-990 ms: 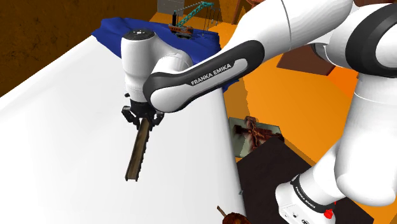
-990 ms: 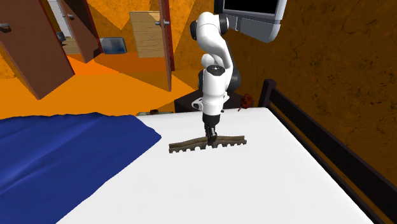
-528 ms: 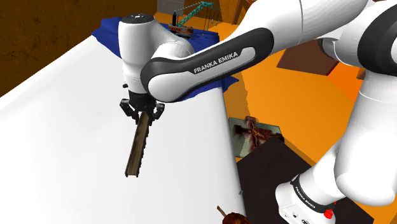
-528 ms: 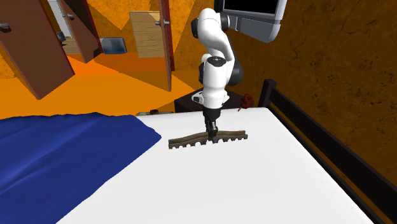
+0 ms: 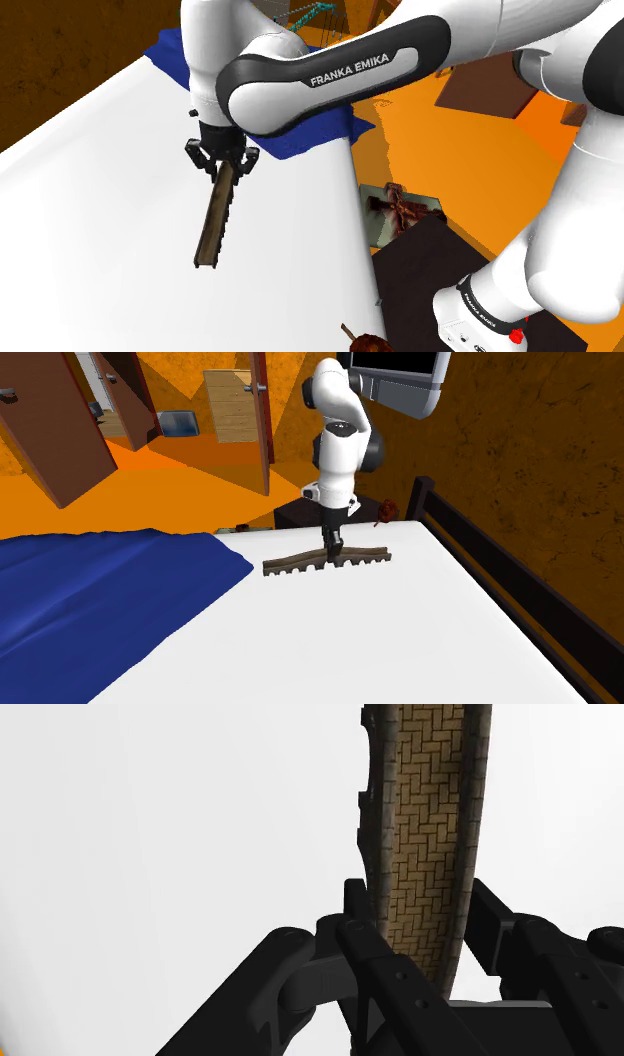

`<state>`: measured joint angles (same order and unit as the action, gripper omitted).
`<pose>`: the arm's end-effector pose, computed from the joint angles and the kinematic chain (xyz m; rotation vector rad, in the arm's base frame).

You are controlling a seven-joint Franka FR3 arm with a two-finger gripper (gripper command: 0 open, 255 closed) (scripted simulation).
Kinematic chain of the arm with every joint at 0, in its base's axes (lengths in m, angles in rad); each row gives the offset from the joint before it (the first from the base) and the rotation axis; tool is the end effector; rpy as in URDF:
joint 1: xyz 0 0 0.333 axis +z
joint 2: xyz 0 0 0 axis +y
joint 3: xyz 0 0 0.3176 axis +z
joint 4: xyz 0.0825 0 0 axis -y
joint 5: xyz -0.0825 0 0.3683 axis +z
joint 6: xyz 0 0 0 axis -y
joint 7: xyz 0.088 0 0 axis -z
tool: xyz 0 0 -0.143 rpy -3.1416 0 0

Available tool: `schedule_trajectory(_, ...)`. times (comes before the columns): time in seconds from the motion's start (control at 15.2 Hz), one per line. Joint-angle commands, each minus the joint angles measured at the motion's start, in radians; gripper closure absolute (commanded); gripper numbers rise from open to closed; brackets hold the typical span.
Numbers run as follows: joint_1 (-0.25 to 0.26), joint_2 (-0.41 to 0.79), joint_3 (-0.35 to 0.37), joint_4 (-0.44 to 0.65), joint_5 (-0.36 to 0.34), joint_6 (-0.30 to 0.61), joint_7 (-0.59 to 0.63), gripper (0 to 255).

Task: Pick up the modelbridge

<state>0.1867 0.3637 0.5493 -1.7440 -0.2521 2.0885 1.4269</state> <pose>0.5000 0.3910 0.3677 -2.9802 0.9263 -0.0783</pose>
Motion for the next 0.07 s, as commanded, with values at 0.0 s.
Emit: schedule_trajectory(0.0,0.000,-0.003,0.001,0.006,0.002,-0.008,-0.001,255)
